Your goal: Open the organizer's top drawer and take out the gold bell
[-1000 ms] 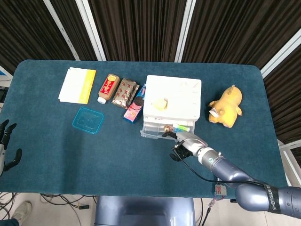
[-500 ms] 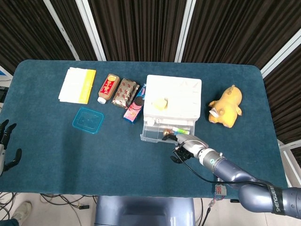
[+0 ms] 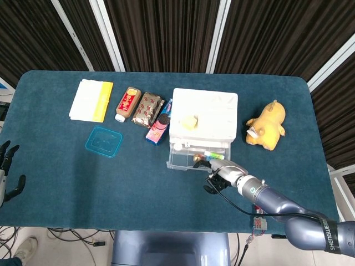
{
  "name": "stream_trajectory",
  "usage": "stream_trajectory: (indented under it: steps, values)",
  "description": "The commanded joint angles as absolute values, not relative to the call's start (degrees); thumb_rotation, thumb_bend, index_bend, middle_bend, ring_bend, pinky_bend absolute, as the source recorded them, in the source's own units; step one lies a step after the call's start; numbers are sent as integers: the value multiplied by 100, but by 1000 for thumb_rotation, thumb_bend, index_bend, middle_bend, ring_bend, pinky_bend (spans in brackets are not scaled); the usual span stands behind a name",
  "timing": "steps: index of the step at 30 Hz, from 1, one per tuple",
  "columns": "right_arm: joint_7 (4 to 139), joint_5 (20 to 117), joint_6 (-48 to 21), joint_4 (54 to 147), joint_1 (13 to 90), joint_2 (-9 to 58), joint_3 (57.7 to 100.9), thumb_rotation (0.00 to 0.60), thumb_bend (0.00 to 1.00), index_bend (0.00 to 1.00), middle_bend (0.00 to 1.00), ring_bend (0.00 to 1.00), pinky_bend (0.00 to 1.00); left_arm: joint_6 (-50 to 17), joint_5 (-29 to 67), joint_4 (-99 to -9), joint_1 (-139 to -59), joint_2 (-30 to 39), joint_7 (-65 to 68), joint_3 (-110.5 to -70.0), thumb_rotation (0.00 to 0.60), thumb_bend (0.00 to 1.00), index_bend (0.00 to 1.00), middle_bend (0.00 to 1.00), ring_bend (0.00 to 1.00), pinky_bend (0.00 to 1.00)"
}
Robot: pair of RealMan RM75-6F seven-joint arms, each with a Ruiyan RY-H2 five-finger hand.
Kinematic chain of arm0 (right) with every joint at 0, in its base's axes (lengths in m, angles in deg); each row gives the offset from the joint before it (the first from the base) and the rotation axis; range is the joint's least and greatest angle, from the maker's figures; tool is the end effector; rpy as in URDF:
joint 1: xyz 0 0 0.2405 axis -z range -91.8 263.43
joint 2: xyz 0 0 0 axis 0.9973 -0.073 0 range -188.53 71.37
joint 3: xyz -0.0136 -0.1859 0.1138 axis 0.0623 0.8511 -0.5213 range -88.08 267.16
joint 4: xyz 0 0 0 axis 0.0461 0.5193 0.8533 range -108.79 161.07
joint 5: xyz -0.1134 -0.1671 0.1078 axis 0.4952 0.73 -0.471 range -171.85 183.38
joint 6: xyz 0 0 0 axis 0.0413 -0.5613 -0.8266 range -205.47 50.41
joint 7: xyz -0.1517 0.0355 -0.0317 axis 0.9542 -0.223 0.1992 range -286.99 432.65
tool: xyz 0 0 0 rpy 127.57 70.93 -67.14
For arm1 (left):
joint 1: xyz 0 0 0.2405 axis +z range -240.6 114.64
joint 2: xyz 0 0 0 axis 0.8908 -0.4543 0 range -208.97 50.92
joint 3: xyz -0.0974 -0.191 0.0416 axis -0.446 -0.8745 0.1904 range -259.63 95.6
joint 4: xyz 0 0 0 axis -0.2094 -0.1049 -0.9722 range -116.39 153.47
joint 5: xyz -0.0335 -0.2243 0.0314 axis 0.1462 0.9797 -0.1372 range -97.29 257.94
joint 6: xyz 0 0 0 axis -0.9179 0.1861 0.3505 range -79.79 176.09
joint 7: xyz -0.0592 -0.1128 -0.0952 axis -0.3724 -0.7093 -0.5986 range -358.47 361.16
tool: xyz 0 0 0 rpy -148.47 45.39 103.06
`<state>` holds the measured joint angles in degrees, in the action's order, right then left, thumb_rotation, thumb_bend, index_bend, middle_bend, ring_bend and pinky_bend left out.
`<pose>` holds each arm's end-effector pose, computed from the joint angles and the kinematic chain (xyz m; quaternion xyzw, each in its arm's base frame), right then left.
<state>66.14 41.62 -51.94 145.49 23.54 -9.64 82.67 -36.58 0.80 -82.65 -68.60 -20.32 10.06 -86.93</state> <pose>-0.0624 -0.2949 0.0362 0.7022 -0.6316 0.2530 0.2097 -0.2713 0.2037 0.1473 -0.5795 -0.3744 -0.3554 0.6306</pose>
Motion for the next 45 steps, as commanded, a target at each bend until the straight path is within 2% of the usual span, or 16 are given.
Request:
stream_trajectory:
  steps: [1, 45]
  values:
    - [6569, 4205, -5239, 14550, 2362, -989, 8259, 600, 468, 227, 990, 1000, 1000, -3657, 82, -8263, -6860, -2030, 1007, -8694, 600, 422, 73, 5, 0, 0]
    - [6276, 4603, -5440, 14602, 2355, -1142, 8378, 600, 468, 227, 989, 1000, 1000, -3655, 82, -8263, -6861, -2033, 1012, -8693, 600, 422, 73, 5, 0, 0]
